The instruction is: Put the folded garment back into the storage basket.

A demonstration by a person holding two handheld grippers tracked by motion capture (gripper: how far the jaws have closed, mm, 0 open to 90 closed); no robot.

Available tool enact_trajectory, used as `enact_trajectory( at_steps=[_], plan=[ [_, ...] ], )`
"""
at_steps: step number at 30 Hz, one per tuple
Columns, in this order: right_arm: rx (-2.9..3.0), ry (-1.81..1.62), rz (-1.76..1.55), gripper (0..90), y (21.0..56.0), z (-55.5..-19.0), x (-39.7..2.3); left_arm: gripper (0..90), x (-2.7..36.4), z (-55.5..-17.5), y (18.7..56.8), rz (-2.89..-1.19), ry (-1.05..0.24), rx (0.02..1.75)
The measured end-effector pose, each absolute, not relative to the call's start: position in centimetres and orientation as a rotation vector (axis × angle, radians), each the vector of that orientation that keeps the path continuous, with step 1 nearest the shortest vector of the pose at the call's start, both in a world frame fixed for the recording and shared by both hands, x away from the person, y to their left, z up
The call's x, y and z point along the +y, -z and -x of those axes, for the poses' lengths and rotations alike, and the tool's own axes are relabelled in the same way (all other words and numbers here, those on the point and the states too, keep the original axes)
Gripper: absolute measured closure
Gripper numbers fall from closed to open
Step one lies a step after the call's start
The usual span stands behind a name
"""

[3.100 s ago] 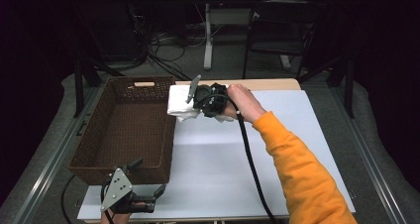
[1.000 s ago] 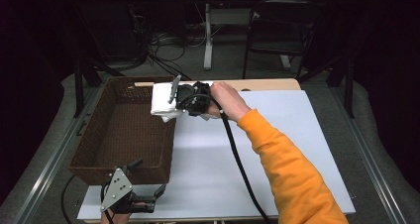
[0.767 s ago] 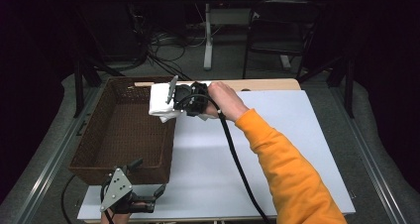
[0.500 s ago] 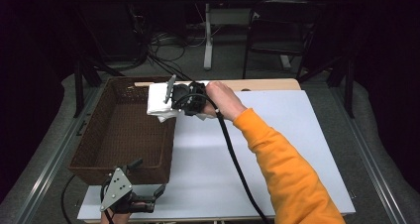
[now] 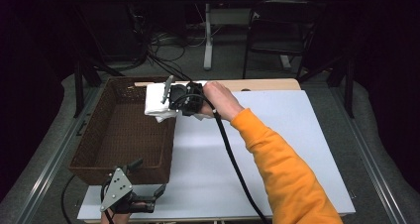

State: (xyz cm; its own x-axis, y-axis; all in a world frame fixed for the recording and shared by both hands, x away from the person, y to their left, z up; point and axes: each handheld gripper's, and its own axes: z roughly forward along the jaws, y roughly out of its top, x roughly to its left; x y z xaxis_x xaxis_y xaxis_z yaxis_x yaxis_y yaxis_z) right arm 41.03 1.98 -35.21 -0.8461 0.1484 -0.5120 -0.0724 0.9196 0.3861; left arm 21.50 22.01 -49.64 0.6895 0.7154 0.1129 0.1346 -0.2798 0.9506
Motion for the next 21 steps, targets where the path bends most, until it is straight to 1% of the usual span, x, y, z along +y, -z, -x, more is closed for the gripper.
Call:
enact_trajectory(
  at_steps=[21],
  plan=[
    [2.515,-0.551,-0.034,67.4,34.5,-41.0,3.8,0.0,22.1,-21.5,49.6,-1.794,-0.654,0.674]
  ],
)
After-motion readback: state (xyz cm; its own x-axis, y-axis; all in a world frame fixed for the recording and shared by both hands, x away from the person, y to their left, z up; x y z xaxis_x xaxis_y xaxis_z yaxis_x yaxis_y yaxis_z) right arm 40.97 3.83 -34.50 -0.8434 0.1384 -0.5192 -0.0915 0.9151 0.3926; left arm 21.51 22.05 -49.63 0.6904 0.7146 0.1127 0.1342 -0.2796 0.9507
